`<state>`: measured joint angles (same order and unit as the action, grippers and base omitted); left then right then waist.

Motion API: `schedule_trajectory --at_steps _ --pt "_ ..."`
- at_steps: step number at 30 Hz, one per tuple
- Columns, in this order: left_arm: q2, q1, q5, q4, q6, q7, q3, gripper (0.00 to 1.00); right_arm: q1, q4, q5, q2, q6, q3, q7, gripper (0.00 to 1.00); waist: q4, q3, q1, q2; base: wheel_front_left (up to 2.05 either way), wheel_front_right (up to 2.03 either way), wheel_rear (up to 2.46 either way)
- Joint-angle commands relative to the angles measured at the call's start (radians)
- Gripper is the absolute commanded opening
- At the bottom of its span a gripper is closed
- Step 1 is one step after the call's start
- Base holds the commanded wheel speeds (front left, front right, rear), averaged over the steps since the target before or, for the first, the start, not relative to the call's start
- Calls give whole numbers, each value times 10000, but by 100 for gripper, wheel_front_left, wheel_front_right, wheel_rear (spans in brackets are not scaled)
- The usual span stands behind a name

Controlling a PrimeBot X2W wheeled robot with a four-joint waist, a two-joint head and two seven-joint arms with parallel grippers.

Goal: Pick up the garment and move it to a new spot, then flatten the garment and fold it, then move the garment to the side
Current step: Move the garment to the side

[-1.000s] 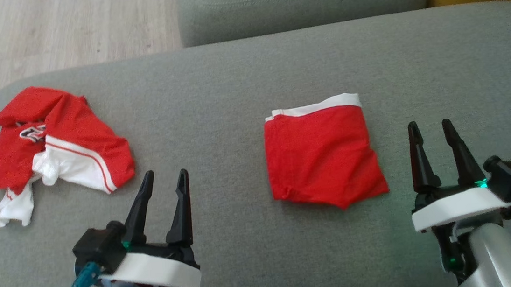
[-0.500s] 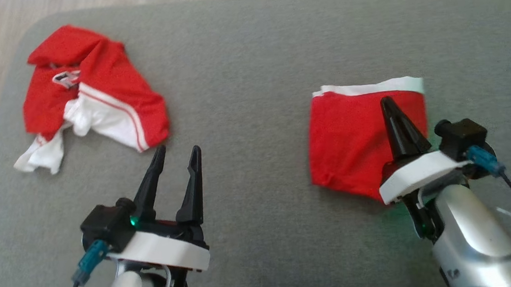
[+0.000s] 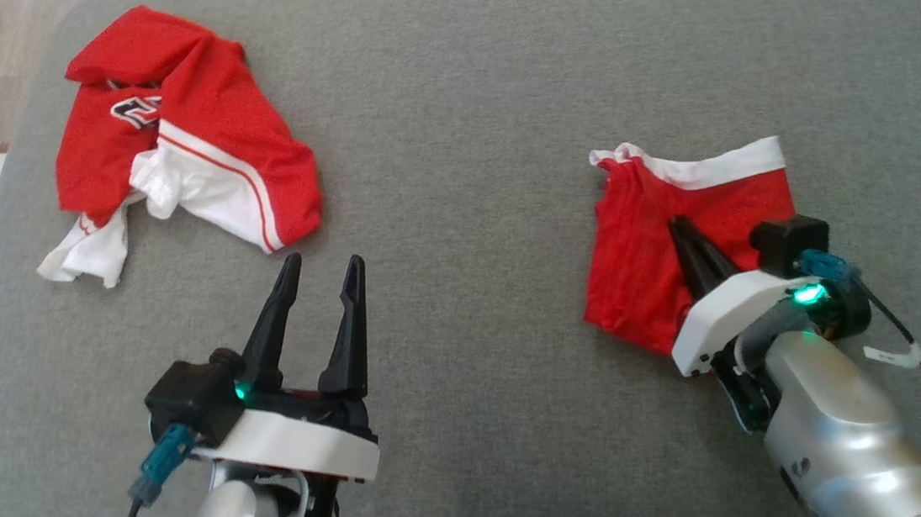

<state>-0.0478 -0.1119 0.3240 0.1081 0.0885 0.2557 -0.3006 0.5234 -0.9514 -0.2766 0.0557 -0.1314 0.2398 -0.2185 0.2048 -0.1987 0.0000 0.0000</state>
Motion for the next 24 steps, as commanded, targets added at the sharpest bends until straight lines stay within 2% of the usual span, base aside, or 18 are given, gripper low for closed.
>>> schedule_trajectory --at_steps 1,7,10,13,14,15,24 --pt "-24 -398 30 -272 17 61 326 100 257 111 -102 -54 7 370 -9 0 -100 44 0 0 0 0 0" --pt "-24 -323 -8 -240 13 61 427 100 373 286 -588 -54 7 909 -352 0 -579 373 0 0 0 0 0" --pt "-24 -235 -15 -290 4 61 515 100 229 729 -652 -54 7 680 -418 0 -852 603 0 0 0 0 0" --pt "-24 -107 -13 -363 -23 61 579 100 -159 1670 -513 -55 7 107 -427 0 -1125 855 0 0 0 0 0" --pt "-24 -62 -14 -381 -35 61 587 100 -345 2028 -390 -55 7 -107 -428 23 -1205 934 0 0 0 0 0" --pt "-24 -21 -14 -395 -45 61 590 100 -550 2383 -259 -55 7 -291 -429 100 -1274 1006 0 0 0 0 0" --pt "-24 271 20 -474 -122 61 570 100 -2253 4687 198 -55 7 -1257 -431 100 -1606 1548 0 0 0 0 0"
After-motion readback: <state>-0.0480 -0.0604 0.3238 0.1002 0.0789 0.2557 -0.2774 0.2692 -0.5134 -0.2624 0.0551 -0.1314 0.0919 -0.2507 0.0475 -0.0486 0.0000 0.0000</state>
